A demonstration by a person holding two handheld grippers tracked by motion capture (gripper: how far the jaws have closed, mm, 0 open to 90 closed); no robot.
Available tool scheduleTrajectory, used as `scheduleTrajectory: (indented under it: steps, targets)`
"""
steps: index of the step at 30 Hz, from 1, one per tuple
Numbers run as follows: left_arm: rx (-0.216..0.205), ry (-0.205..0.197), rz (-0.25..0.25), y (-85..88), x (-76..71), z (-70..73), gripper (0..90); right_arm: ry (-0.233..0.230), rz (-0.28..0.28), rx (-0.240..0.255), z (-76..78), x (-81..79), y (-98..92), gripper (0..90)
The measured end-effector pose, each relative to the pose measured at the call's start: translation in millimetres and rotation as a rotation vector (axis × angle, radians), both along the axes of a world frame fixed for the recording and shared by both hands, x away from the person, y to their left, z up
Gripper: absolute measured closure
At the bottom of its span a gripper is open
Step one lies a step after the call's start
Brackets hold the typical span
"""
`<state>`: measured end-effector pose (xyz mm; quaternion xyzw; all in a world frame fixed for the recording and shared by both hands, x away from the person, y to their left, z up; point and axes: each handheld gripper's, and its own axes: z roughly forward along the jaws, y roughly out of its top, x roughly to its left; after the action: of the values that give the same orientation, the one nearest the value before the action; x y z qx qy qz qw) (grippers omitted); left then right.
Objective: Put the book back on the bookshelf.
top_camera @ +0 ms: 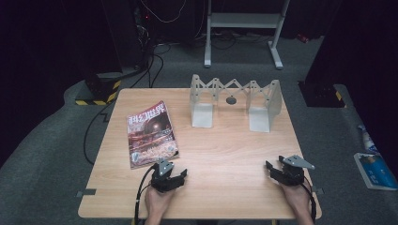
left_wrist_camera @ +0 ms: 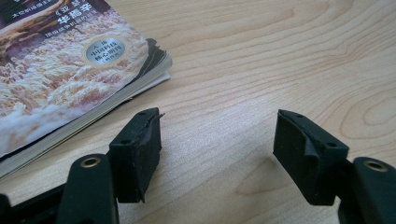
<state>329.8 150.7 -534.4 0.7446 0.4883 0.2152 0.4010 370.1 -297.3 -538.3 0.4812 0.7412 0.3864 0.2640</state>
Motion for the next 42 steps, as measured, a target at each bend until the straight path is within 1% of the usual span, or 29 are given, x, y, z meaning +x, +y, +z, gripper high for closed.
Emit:
scheduleTrajectory:
  steps: [5, 8, 12, 18, 20, 25, 31, 32, 33, 34, 35, 37, 42]
  targets:
    - [-0.015, 0.004, -0.001, 1.8, -0.7, 0.1, 31.6, -0.003, -0.002, -0.004, -0.1, -0.1, 0.2, 36.3]
    - [-0.048, 0.02, -0.001, 4.1, -1.9, 0.6, 32.0, -0.001, -0.005, -0.003, 0.0, -0.6, 0.6, 36.0]
    - [-0.034, 0.014, 0.002, 3.5, -2.9, 0.8, 32.1, -0.004, -0.006, -0.004, -0.1, -0.6, 0.6, 35.9]
    - [-0.035, 0.02, -0.002, 3.5, -3.7, 1.3, 32.1, -0.005, -0.006, -0.004, -0.2, -0.5, 0.8, 35.8]
    - [-0.033, 0.023, 0.007, 3.7, -4.1, 1.7, 31.8, -0.008, 0.002, -0.008, -0.3, -0.5, 0.9, 35.8]
    - [-0.047, 0.031, 0.019, 5.6, -4.1, 2.7, 32.0, -0.005, 0.001, -0.004, -0.3, -0.4, 0.8, 35.6]
    - [-0.066, 0.018, 0.016, 8.0, -5.4, 4.6, 32.5, -0.004, 0.0, -0.005, -0.2, -0.3, 0.7, 35.6]
    - [-0.065, 0.016, 0.013, 8.1, -5.2, 4.7, 33.5, -0.006, 0.001, -0.004, -0.3, -0.4, 0.7, 35.6]
    - [-0.055, 0.019, 0.011, 7.9, -4.9, 4.4, 33.5, -0.007, 0.001, -0.006, -0.3, -0.4, 0.9, 35.6]
    - [-0.047, 0.027, 0.008, 7.6, -4.4, 4.2, 33.8, -0.008, 0.003, -0.007, -0.4, -0.3, 0.8, 35.6]
    - [-0.046, 0.031, 0.004, 7.8, -3.8, 4.0, 33.8, -0.006, 0.004, -0.006, -0.4, -0.3, 0.9, 35.6]
    - [-0.045, 0.025, 0.007, 8.1, -3.4, 4.5, 34.0, -0.006, 0.005, -0.005, -0.4, -0.6, 1.0, 35.6]
    - [-0.046, 0.035, 0.003, 8.9, -2.8, 4.2, 33.7, -0.006, 0.006, -0.006, -0.3, -0.4, 1.0, 35.4]
